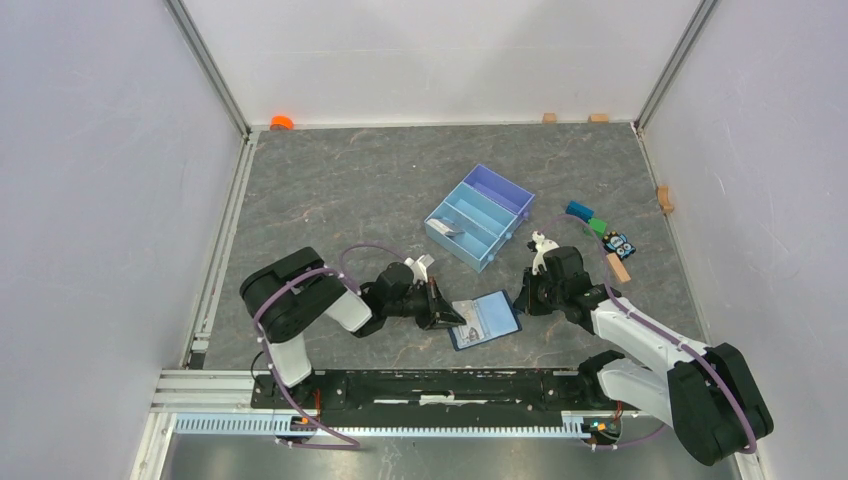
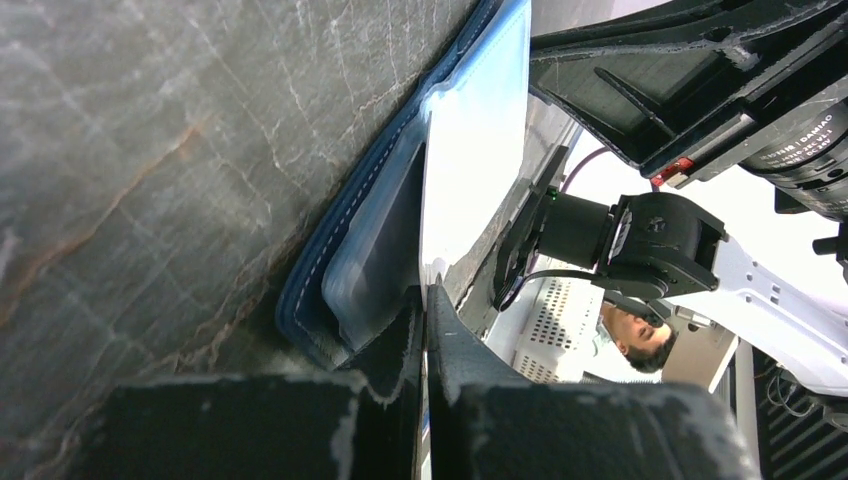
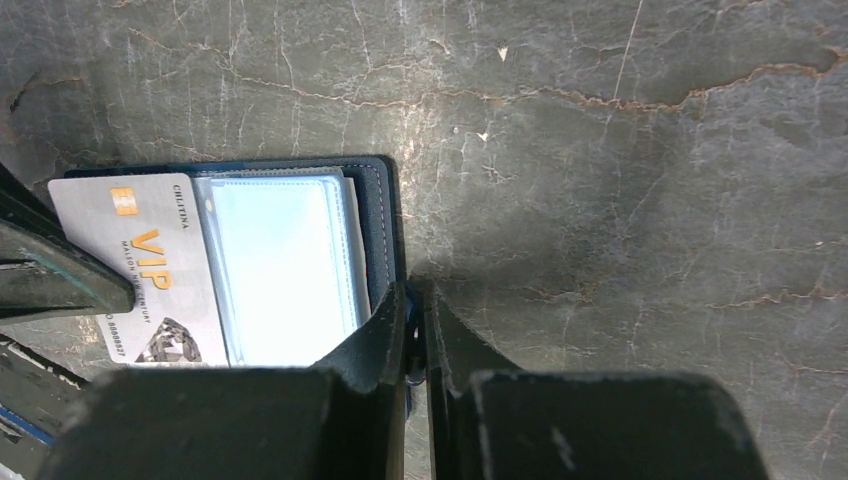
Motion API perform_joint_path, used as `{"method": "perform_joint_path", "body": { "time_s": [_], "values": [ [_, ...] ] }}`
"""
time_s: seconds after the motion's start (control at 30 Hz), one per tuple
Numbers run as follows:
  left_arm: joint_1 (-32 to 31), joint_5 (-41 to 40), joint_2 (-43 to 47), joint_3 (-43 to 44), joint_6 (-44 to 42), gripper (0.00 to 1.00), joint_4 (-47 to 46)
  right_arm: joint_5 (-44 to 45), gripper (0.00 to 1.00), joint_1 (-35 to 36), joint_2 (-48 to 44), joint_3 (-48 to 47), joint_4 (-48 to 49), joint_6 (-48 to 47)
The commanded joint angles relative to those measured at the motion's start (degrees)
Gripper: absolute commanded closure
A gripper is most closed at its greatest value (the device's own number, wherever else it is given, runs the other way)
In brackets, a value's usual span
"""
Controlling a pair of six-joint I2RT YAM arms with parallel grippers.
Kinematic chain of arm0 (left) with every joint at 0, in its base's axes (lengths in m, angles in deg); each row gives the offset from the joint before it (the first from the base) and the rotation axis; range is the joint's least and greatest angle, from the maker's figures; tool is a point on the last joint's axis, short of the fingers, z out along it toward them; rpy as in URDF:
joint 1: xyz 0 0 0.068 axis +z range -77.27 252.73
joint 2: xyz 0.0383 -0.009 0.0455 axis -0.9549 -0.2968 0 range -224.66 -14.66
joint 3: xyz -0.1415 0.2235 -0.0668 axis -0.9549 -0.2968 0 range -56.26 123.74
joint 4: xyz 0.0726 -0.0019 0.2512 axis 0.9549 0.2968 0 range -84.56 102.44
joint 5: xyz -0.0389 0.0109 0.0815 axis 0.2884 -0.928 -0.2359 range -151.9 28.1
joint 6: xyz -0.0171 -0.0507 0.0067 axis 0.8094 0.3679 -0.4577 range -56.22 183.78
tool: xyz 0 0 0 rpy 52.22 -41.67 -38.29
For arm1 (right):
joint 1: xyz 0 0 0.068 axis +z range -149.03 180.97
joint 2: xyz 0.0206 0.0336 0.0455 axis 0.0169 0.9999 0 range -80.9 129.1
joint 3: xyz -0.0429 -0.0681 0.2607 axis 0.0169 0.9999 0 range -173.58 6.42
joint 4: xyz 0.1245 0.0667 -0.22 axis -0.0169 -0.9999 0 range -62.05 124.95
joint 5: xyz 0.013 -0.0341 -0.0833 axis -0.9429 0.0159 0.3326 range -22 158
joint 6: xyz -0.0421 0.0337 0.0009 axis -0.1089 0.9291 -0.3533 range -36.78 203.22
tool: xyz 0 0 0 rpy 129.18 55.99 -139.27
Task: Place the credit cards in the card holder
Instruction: Insert the credit card into the card holder.
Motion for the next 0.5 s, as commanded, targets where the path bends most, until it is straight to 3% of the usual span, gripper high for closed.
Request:
{"method": "perform_joint_path", "body": {
  "time_s": [0.0,0.27,0.47],
  "values": [
    [-0.40,-3.96,4.56,-1.55,2.39,0.98,3.94,4.09,1.00,-0.11,0.76,1.96,-6.18,-0.85],
    [-1.72,-4.49,5.92,-1.20,3.82,0.98,3.89,4.35,1.00,-0.06,-0.12,2.03,-6.71,-0.85],
    [-3.51,-4.68,1.15,-1.47,7.76,0.98,-3.77,4.58,1.00,-0.05,-0.27,2.05,-6.85,-0.77]
  ]
}}
